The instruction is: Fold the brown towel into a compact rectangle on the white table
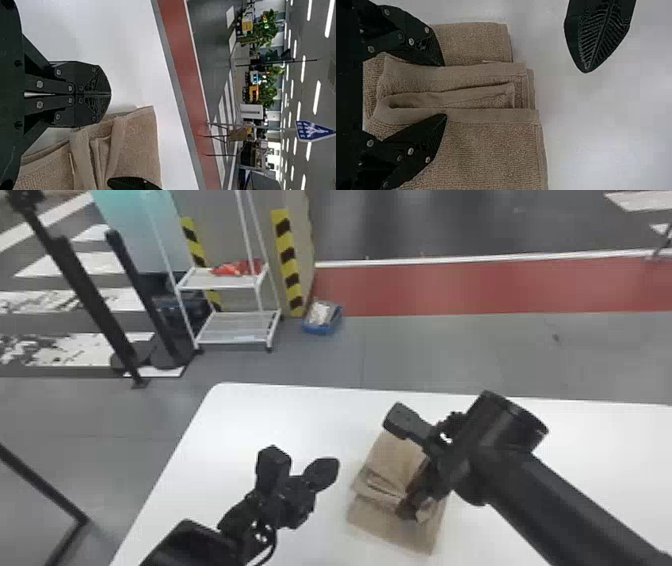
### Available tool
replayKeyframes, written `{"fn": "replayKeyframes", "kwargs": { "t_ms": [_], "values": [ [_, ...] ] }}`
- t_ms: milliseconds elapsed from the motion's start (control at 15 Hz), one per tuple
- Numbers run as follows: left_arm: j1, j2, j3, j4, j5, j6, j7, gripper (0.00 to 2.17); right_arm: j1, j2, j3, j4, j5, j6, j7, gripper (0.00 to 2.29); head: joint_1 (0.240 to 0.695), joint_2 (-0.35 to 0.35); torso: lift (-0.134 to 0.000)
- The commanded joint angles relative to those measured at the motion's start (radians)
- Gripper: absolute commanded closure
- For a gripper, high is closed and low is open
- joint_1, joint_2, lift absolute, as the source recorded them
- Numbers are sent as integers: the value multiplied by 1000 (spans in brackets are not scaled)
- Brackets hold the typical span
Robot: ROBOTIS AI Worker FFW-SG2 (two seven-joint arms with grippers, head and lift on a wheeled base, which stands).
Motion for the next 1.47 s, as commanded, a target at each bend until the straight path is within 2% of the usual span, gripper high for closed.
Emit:
{"fn": "replayKeyframes", "kwargs": {
  "t_ms": [0,133,200,467,733,1000,1200,1400],
  "values": [
    [1,0,0,0,-1,3,0,1740,0,1,-4,0,3,2,7,765,695,144,0],
    [6,6,0,-11,-2,12,0,1740,0,1,-18,-1,7,2,16,826,695,145,0],
    [12,9,5,-18,-2,18,0,1740,5,1,-27,-6,9,-1,18,1065,695,145,0],
    [61,19,43,-92,-4,89,0,1740,13,1,-46,-23,26,-7,25,1332,695,154,0],
    [197,51,144,-262,7,233,-13,1740,54,1,-129,-101,124,-1,62,1359,695,185,0],
    [286,68,203,-380,50,276,-39,1740,73,1,-164,-167,173,-4,97,1359,695,211,0],
    [305,65,195,-414,85,285,-63,1740,91,1,-173,-207,185,-1,125,1359,695,221,0],
    [275,40,132,-400,97,285,-71,1740,103,1,-184,-224,205,5,137,1359,695,209,0]
  ]
}}
